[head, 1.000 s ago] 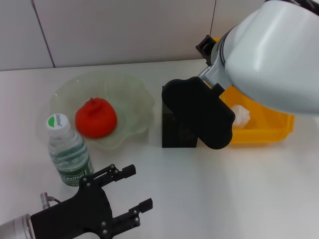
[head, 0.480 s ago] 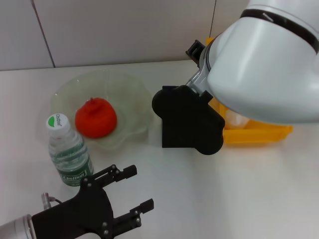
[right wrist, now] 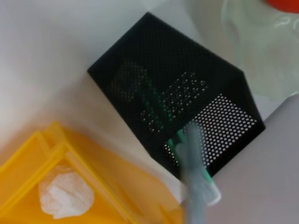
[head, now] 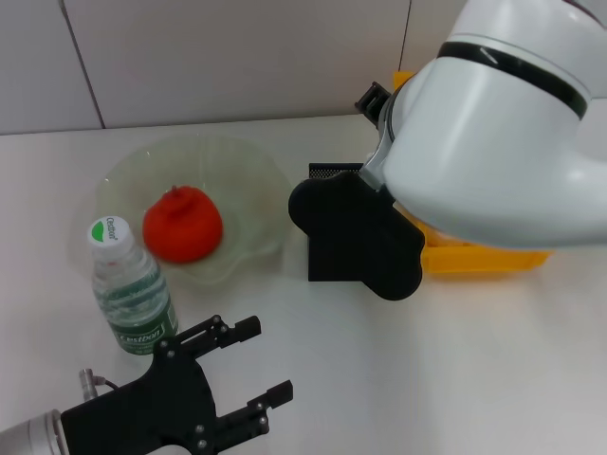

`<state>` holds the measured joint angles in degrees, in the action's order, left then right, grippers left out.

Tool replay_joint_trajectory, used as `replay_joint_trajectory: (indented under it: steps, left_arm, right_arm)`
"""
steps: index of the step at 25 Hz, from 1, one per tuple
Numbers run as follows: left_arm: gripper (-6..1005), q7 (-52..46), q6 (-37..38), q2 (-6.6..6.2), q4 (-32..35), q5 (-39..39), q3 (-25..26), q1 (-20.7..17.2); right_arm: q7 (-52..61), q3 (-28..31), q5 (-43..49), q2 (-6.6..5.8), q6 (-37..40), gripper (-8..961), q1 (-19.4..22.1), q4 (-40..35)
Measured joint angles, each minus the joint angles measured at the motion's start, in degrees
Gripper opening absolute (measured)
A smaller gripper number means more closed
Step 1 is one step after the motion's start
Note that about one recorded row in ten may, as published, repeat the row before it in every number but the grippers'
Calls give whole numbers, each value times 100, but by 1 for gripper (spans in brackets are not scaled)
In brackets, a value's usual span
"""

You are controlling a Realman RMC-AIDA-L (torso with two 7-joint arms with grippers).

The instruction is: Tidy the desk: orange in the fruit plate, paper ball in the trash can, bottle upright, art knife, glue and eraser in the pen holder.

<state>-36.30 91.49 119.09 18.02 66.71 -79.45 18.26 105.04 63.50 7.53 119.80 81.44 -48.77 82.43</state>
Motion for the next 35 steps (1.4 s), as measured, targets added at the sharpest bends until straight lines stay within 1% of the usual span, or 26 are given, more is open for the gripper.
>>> replay_joint_trajectory:
  steps: [1, 6, 10, 12, 15, 17, 19, 20, 22, 23, 25, 26, 27, 28, 31, 33, 35]
  left_arm:
    - [710, 0, 1, 0, 0, 0, -1, 0]
    - [710, 0, 3, 0, 0, 0, -8, 2]
    - [710, 0, 4, 0, 2, 0, -4, 0]
    - [710, 0, 7, -4, 7, 0, 0, 5]
    - [710, 0, 12, -14, 1, -1, 20, 10]
    - [710, 0, 22, -17, 12, -1, 40, -18]
    - [710, 1, 31, -18, 16, -12, 56, -48]
    - [710, 2, 40, -18, 11, -27, 63, -59]
    - [710, 6, 53, -22, 0, -53, 81, -77]
    - [710, 6, 55, -25, -1, -59, 91, -83]
    - [710, 7, 58, -32, 6, -64, 132, -100]
    - [710, 7, 58, -38, 15, -66, 166, -110]
    - [710, 8, 59, -40, 19, -67, 212, -120]
    - [710, 8, 63, -42, 17, -67, 265, -128]
    - [710, 9, 69, -51, -3, -69, 391, -141]
    - [710, 9, 72, -54, 3, -70, 433, -150]
    - [710, 22, 45, -54, 10, -71, 460, -147]
  right_arm:
    - [18, -5, 1, 0, -1, 149, -1, -8]
    - [115, 15, -27, 0, -10, 302, -28, 57]
    - [261, 108, -196, -1, -2, 313, -55, 295]
    - [313, 350, -343, 0, 1, 318, -67, 535]
    - [368, 1119, -767, -2, 38, 324, -75, 1052]
    - [410, 1921, -1300, -6, 116, 328, -49, 1444]
    - [439, 2867, -2131, -20, 235, 331, 85, 1814]
    - [444, 3417, -2692, -29, 279, 333, 229, 1982]
    - [448, 4167, -3544, -35, 296, 337, 575, 2154]
    - [449, 4516, -4037, -36, 293, 339, 827, 2197]
    - [448, 4909, -4922, -32, 192, 343, 1424, 2172]
    - [425, 5034, -5390, -29, 119, 345, 1763, 2112]
    - [310, 5080, -5938, -30, -81, 347, 2204, 2004]
    - [169, 5081, -6381, -30, -243, 348, 2542, 1897]
    - [-689, 5058, -7953, -24, -576, 354, 3548, 1381]
    - [-1234, 5070, -8783, -28, -587, 358, 3991, 938]
    - [-1730, 5103, -9384, -35, -497, 362, 4245, 348]
